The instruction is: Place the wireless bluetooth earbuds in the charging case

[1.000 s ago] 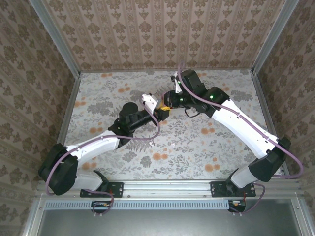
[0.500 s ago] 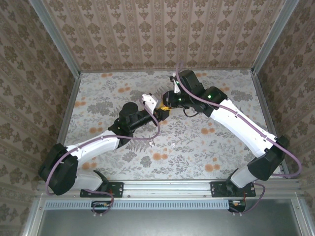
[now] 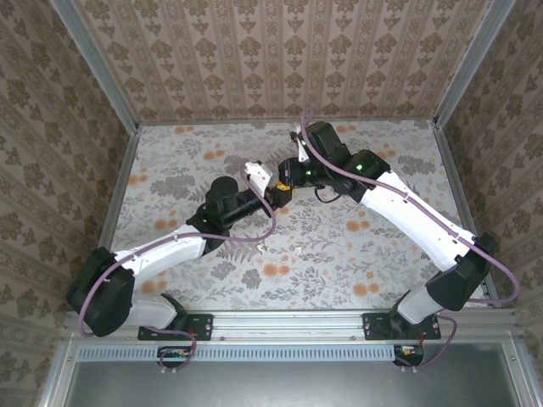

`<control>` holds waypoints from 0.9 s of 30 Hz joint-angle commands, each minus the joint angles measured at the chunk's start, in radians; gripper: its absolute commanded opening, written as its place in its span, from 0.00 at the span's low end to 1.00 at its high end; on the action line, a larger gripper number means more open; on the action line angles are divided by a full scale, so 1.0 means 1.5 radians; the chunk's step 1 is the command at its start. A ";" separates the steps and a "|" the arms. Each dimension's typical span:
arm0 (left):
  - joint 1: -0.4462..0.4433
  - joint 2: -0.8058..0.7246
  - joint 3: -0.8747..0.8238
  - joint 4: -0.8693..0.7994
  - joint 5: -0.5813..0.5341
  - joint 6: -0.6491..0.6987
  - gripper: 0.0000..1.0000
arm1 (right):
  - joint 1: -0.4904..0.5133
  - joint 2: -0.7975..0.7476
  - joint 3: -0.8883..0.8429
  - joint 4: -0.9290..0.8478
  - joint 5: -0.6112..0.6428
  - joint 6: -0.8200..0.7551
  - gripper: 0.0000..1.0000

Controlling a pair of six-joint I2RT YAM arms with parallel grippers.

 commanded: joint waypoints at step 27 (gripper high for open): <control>-0.003 -0.013 0.025 0.024 0.010 0.004 0.37 | 0.004 -0.033 0.022 -0.006 0.018 0.002 0.31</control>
